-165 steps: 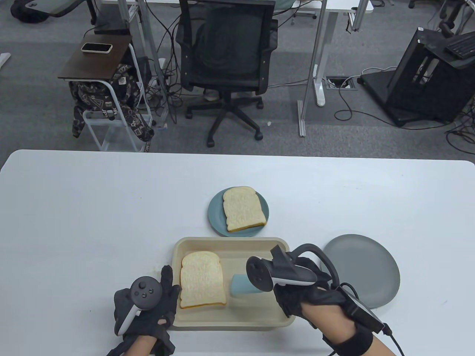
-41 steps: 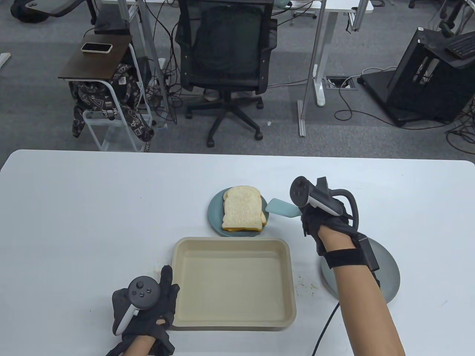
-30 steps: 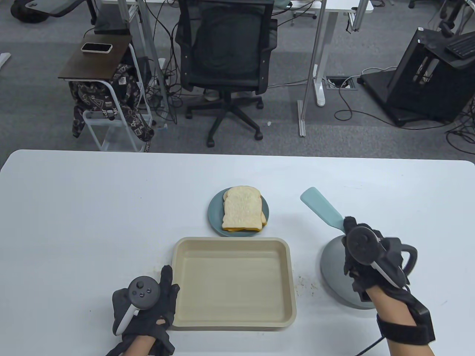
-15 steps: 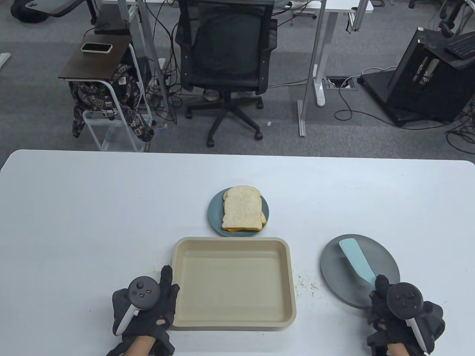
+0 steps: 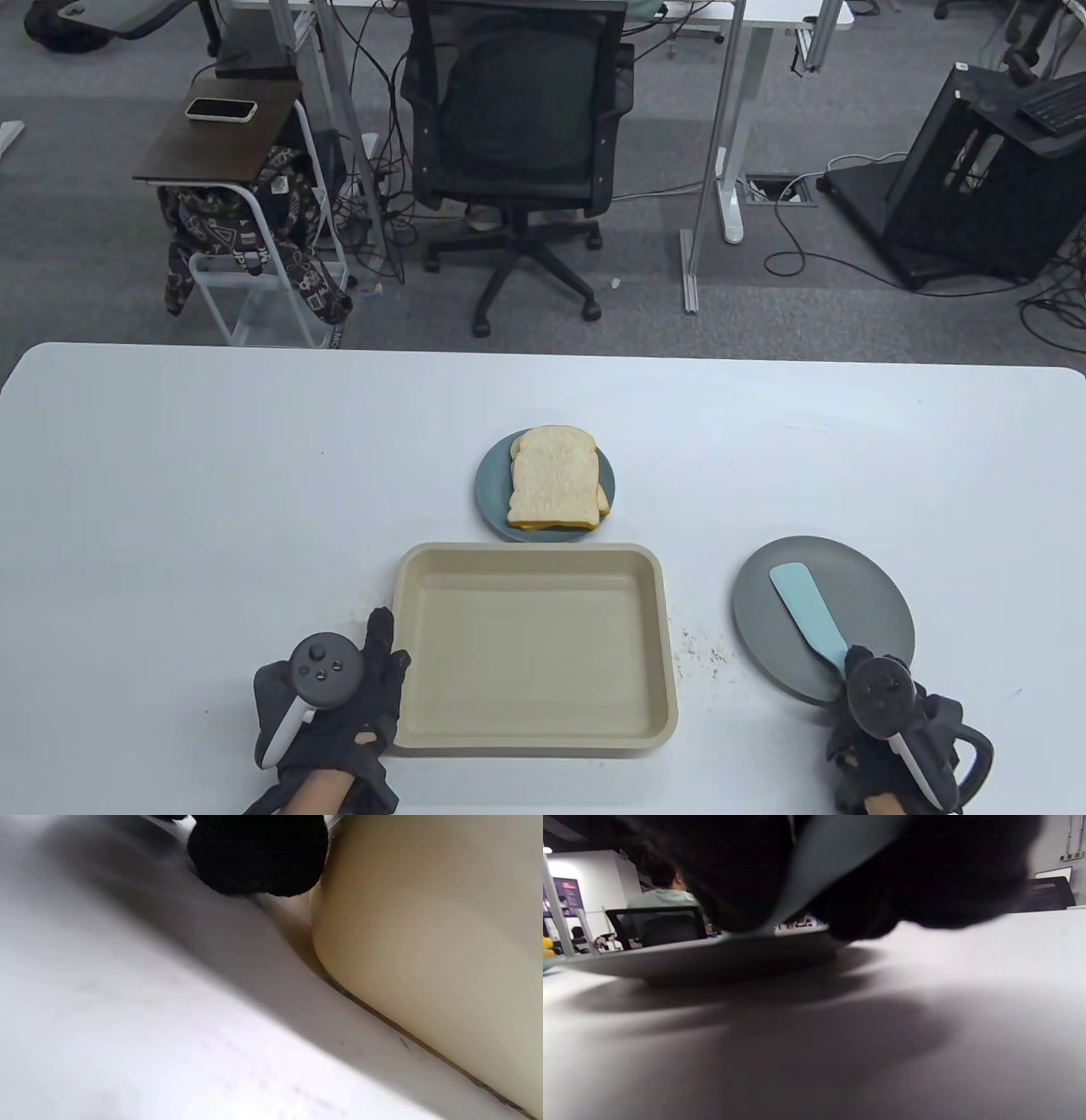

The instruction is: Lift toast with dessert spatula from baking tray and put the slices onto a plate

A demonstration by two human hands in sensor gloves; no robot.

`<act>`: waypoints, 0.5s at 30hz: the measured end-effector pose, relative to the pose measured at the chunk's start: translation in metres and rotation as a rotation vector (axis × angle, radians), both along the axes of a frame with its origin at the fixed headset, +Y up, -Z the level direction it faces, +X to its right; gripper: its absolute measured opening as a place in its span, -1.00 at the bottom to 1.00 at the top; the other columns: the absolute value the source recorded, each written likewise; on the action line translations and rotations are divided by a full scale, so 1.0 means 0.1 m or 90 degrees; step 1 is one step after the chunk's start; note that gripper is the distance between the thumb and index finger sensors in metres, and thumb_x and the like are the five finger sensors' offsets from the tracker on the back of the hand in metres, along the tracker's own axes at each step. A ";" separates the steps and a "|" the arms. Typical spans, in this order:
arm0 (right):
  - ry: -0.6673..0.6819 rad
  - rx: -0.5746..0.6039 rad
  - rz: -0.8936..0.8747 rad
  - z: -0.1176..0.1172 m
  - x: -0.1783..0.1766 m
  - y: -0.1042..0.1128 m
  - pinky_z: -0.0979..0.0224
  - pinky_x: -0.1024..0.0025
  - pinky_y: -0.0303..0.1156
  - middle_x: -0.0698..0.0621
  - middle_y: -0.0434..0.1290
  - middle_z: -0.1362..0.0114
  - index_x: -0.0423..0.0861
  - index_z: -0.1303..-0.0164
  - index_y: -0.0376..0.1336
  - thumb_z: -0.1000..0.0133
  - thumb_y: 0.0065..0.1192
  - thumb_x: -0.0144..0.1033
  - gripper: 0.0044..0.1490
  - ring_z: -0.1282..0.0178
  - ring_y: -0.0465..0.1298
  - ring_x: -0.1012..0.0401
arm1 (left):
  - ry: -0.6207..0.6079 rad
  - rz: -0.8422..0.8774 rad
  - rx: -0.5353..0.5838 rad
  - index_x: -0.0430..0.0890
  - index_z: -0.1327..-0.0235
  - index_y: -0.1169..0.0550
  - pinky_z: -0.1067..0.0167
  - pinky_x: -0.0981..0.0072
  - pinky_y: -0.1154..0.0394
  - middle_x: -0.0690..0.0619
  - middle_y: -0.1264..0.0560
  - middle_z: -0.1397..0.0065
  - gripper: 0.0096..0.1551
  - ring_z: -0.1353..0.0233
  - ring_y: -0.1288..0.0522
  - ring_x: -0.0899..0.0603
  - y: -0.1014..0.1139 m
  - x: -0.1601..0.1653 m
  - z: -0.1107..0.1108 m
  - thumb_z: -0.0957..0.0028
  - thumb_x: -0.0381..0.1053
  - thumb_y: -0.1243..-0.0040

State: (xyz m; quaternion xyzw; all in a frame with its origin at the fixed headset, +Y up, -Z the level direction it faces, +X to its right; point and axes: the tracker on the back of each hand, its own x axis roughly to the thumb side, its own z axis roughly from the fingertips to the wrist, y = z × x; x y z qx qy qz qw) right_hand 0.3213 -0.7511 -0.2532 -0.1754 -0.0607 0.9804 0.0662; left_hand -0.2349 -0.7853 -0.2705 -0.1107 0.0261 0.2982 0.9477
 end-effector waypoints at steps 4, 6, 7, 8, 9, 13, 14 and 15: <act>-0.006 -0.006 -0.020 0.00 0.01 -0.02 0.18 0.16 0.72 -0.29 0.25 -0.49 -0.13 -0.28 0.39 0.05 0.40 -0.27 -0.35 -0.12 0.56 -0.05 | 0.000 0.003 0.000 -0.06 -0.65 -0.05 -0.54 -0.32 -0.05 0.08 -0.55 -0.17 -0.26 0.01 -0.58 -0.08 0.00 -0.01 0.00 -0.28 0.16 0.11; -0.008 -0.014 -0.021 0.00 0.01 -0.03 0.14 0.12 0.72 -0.30 0.24 -0.49 -0.13 -0.29 0.38 0.04 0.38 -0.28 -0.35 -0.14 0.54 -0.05 | 0.000 0.005 0.000 -0.06 -0.65 -0.05 -0.54 -0.32 -0.05 0.08 -0.55 -0.18 -0.26 0.00 -0.58 -0.08 0.00 -0.01 0.00 -0.28 0.16 0.11; -0.007 -0.015 -0.020 0.00 0.01 -0.03 0.14 0.11 0.71 -0.30 0.24 -0.49 -0.13 -0.30 0.38 0.04 0.38 -0.28 -0.35 -0.14 0.54 -0.05 | 0.000 0.006 0.000 -0.06 -0.65 -0.05 -0.55 -0.32 -0.05 0.08 -0.55 -0.18 -0.26 0.00 -0.58 -0.08 0.00 -0.01 0.00 -0.28 0.16 0.11; -0.007 -0.016 -0.021 0.00 0.01 -0.03 0.14 0.10 0.71 -0.30 0.24 -0.49 -0.13 -0.30 0.38 0.04 0.37 -0.29 -0.35 -0.14 0.54 -0.05 | 0.000 0.008 0.001 -0.05 -0.65 -0.06 -0.55 -0.32 -0.05 0.08 -0.55 -0.18 -0.26 0.00 -0.58 -0.09 0.00 -0.02 0.01 -0.27 0.16 0.11; -0.007 -0.018 -0.021 0.00 0.01 -0.03 0.13 0.10 0.71 -0.30 0.24 -0.49 -0.14 -0.30 0.38 0.03 0.37 -0.29 -0.35 -0.15 0.54 -0.06 | 0.000 0.010 0.003 -0.05 -0.65 -0.06 -0.55 -0.32 -0.05 0.07 -0.55 -0.19 -0.26 0.00 -0.58 -0.09 0.00 -0.02 0.01 -0.27 0.16 0.10; -0.012 -0.038 -0.017 0.00 -0.01 -0.03 0.08 0.03 0.69 -0.32 0.22 -0.50 -0.13 -0.33 0.35 0.01 0.34 -0.28 -0.34 -0.18 0.54 -0.11 | 0.002 0.024 0.026 -0.04 -0.65 -0.09 -0.52 -0.40 -0.09 0.00 -0.55 -0.25 -0.26 -0.07 -0.59 -0.15 0.04 -0.06 0.06 -0.25 0.14 0.07; -0.008 -0.057 -0.007 0.00 -0.04 -0.02 0.03 -0.04 0.66 -0.34 0.19 -0.52 -0.14 -0.36 0.32 0.01 0.33 -0.28 -0.32 -0.22 0.51 -0.15 | 0.003 0.025 0.035 -0.03 -0.65 -0.09 -0.49 -0.47 -0.10 -0.02 -0.53 -0.32 -0.26 -0.15 -0.57 -0.19 0.08 -0.08 0.08 -0.26 0.14 0.06; -0.006 -0.070 0.004 0.01 -0.06 0.00 -0.05 -0.15 0.60 -0.36 0.15 -0.54 -0.14 -0.40 0.28 0.00 0.30 -0.24 -0.28 -0.27 0.48 -0.20 | 0.003 0.021 0.042 -0.03 -0.66 -0.09 -0.48 -0.51 -0.08 -0.05 -0.50 -0.39 -0.26 -0.25 -0.55 -0.23 0.12 -0.09 0.10 -0.25 0.14 0.06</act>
